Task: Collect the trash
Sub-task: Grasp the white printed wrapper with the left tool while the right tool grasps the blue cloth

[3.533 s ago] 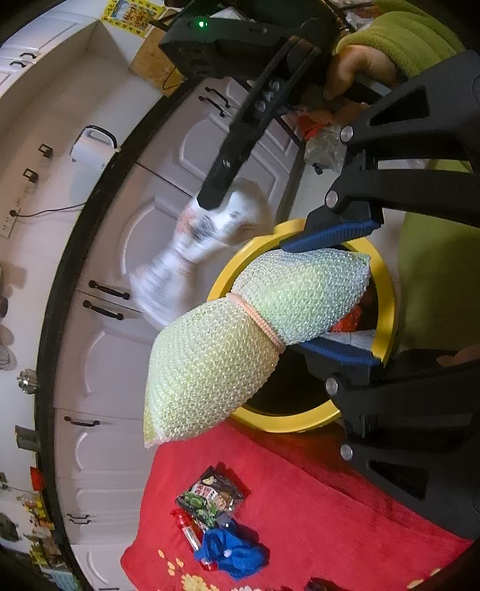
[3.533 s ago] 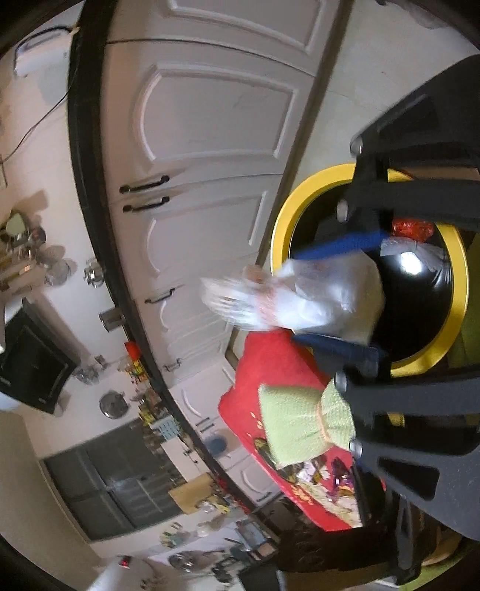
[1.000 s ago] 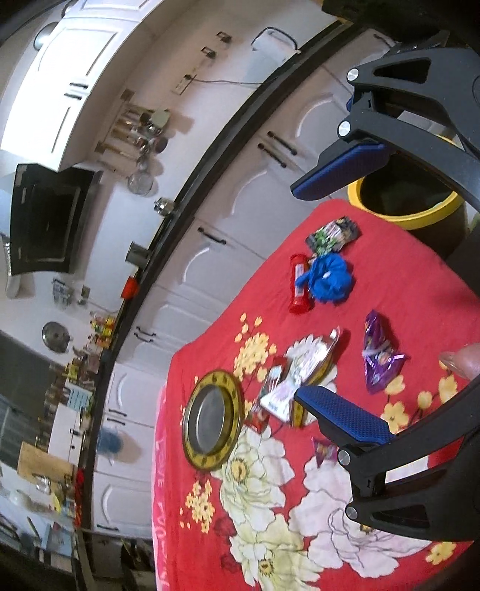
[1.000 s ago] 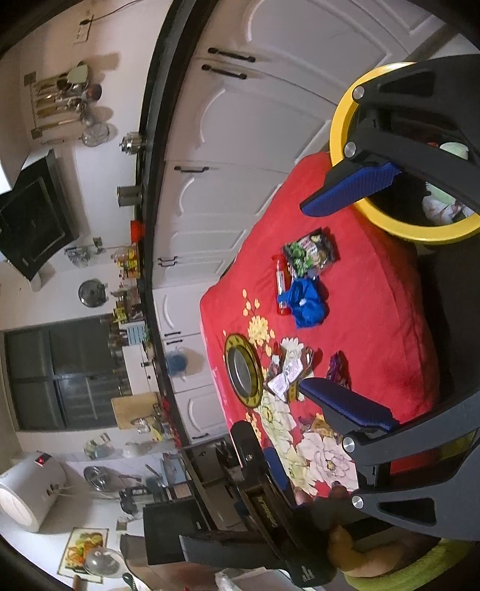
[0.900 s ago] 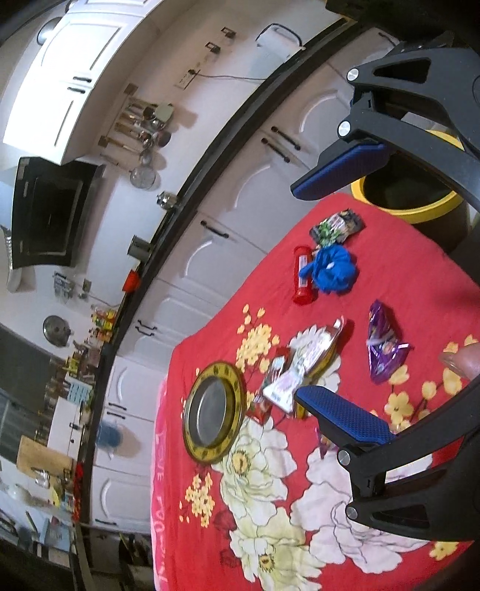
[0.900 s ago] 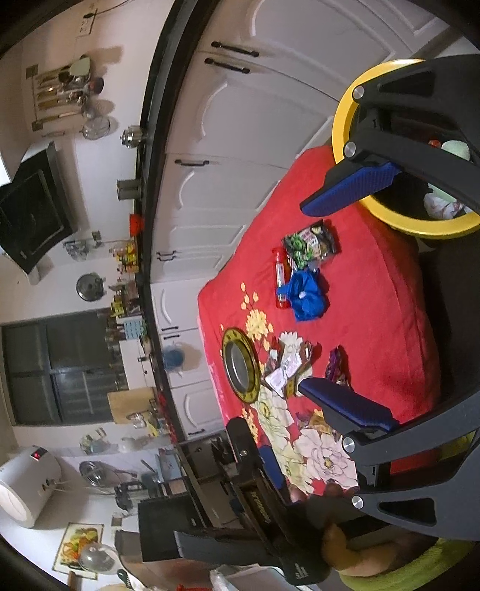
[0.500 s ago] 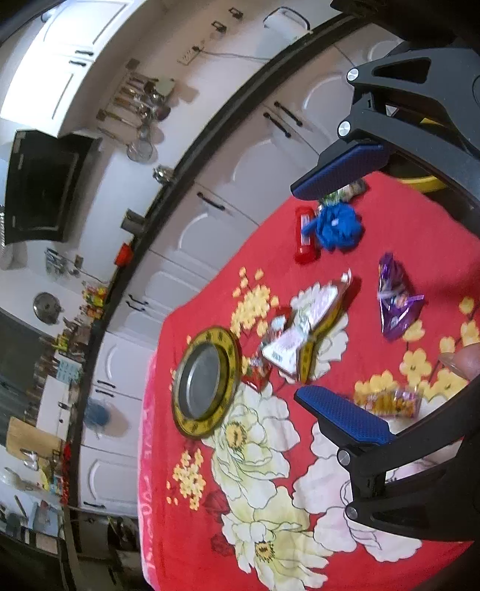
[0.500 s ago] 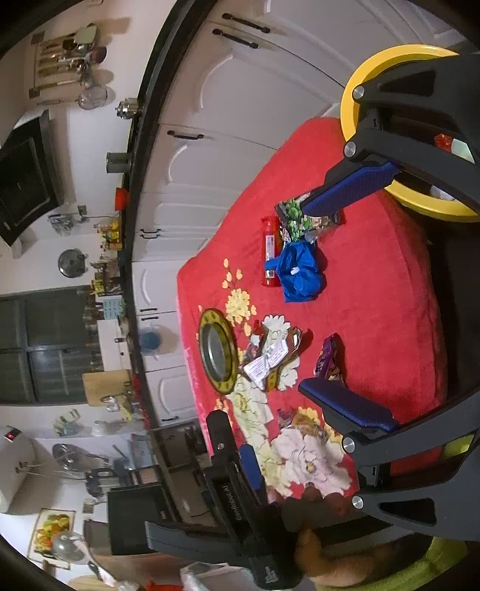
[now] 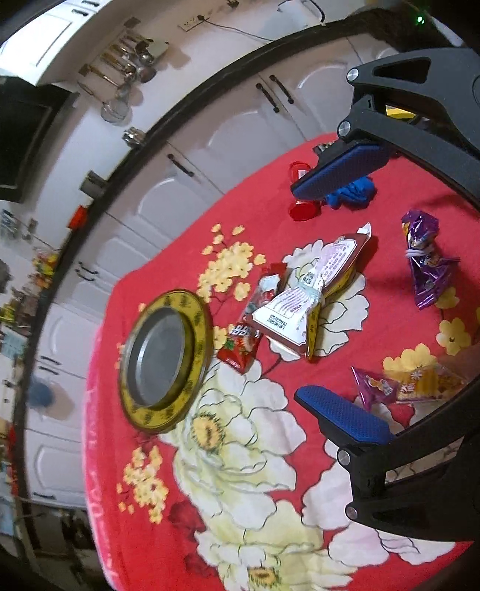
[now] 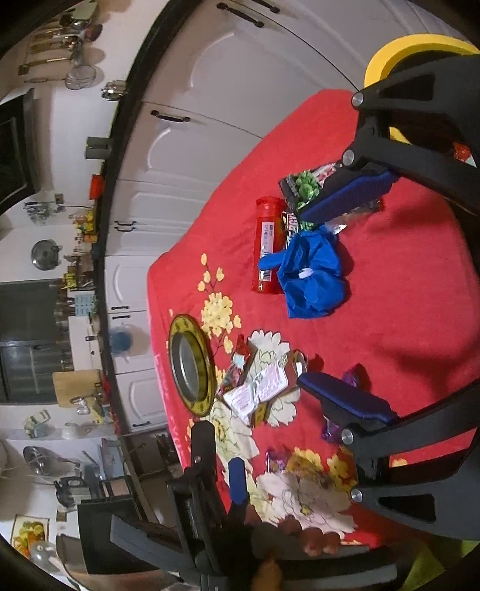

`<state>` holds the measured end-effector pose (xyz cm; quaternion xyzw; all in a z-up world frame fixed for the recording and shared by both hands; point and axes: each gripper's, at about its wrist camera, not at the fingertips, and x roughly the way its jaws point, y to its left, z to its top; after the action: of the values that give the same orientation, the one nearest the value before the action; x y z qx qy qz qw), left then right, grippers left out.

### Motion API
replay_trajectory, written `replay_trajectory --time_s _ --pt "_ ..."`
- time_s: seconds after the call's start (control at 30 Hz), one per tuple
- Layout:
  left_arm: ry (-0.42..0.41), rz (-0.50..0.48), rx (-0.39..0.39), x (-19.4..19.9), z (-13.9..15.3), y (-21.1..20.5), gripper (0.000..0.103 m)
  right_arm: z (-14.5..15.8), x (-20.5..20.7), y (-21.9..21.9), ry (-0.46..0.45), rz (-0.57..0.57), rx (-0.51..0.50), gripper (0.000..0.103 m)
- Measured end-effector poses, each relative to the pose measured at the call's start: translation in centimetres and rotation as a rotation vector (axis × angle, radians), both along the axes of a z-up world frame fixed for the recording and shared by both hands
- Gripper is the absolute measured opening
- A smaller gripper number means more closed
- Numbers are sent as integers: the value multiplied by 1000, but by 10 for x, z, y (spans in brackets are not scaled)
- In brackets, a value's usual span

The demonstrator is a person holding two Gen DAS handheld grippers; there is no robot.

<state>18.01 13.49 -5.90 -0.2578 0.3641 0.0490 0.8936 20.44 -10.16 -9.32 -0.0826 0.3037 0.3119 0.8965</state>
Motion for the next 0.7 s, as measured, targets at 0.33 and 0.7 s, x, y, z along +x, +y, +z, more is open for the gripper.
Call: replay_trajectory --time_s 0.33,0.7 --pt "121 -30 -82 12 -24 -10 76 -32 39 20 108 9 -43 46" --pt "200 32 -72 41 -43 -28 54 -33 33 2 149 17 83 11"
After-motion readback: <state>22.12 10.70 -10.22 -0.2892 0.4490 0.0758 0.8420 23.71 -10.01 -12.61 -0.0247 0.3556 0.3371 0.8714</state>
